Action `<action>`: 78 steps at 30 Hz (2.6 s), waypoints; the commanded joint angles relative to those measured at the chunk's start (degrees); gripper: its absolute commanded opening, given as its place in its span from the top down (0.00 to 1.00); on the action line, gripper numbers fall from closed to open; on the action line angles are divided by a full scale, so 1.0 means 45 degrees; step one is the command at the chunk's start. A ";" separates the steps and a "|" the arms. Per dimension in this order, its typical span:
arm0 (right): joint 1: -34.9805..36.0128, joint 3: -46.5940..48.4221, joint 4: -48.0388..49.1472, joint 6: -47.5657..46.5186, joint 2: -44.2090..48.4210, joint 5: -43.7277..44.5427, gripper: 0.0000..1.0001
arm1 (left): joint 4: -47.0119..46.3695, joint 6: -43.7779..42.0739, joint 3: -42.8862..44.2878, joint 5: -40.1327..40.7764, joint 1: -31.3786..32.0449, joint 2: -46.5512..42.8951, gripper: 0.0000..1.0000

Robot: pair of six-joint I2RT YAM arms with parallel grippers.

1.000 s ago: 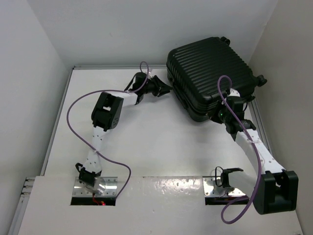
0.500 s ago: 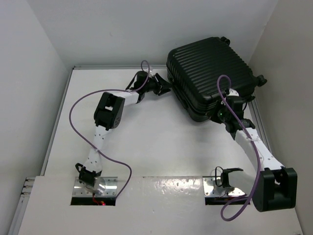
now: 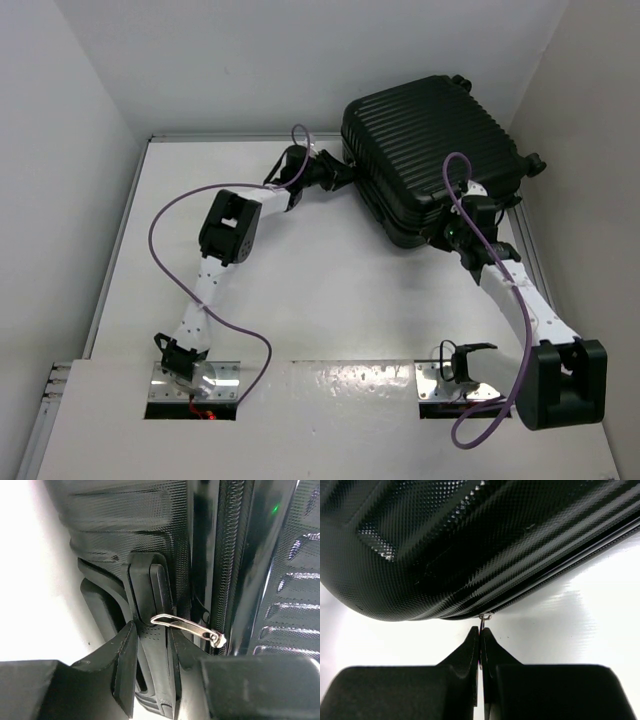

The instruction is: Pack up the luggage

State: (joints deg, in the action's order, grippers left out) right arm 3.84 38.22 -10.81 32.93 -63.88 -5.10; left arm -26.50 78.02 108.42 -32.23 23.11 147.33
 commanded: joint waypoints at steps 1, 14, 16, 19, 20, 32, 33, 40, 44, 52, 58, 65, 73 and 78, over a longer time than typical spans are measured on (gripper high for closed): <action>0.0512 -0.0054 0.1775 0.0163 -0.0083 -0.1053 1.00 | -0.0732 0.0786 -0.0264 0.0267 0.0528 0.0249 0.88; 0.5490 -0.1168 0.3457 0.2213 -0.0199 0.3143 1.00 | -0.1646 0.3227 -0.3389 0.1125 0.0898 -0.1995 1.00; 0.5865 -0.1168 0.3300 0.2818 -0.0200 0.4216 1.00 | -0.2000 0.3053 -0.4282 0.1533 0.0899 -0.2347 1.00; 0.5905 -0.1052 0.3282 0.2682 -0.0258 0.4123 1.00 | -0.2431 0.3190 -0.4914 0.1674 0.0899 -0.2660 1.00; 0.5925 -0.0916 0.2720 0.2876 -0.0220 0.4103 1.00 | -0.2431 0.3035 -0.5088 0.1674 0.1015 -0.2661 1.00; 0.4890 -0.0153 0.3006 0.2455 -0.0592 0.0686 1.00 | -0.1708 0.1141 -0.5557 0.1945 0.1465 -0.3167 1.00; 0.4754 -0.0230 0.3336 0.1714 -0.0358 0.0646 0.98 | -0.1476 0.0926 -0.5732 0.2063 0.1330 -0.3459 1.00; 0.4460 -0.0114 0.3712 -0.1768 0.0444 -0.2334 0.64 | -0.0191 -0.0908 -0.6205 0.1695 0.0178 -0.4106 1.00; 0.4402 0.0608 0.1760 -0.3136 0.0658 -0.3767 0.31 | 0.0946 -0.2609 -0.5637 0.1050 -0.0526 -0.4106 0.74; 0.3135 0.1351 0.0623 -0.6041 0.2398 -0.1489 0.27 | 0.2274 -0.5401 -0.4997 0.1517 -0.1521 -0.5005 0.66; 0.1220 0.1796 0.1642 -0.8644 0.1678 -0.0950 0.18 | 0.5144 -0.8911 -0.1427 0.1517 -0.2127 -0.3620 0.63; -0.2411 0.1977 0.2342 -0.8277 0.0465 0.0428 0.16 | 0.5069 -1.1026 -0.2059 0.2375 -0.3065 -0.4824 0.22; -0.5558 0.2522 0.6383 -0.6341 -0.1914 0.1544 0.20 | 0.4191 -1.3644 -0.6257 0.2806 -0.3183 -0.8513 0.00; -0.6087 0.2854 0.8728 -0.7139 -0.3342 0.2072 0.23 | 0.3878 -1.4309 -0.9380 0.3098 -0.3066 -1.0607 0.00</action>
State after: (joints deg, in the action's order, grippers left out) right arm -23.14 48.01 17.96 1.85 -76.77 2.26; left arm -6.00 18.33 71.24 -19.55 8.84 105.16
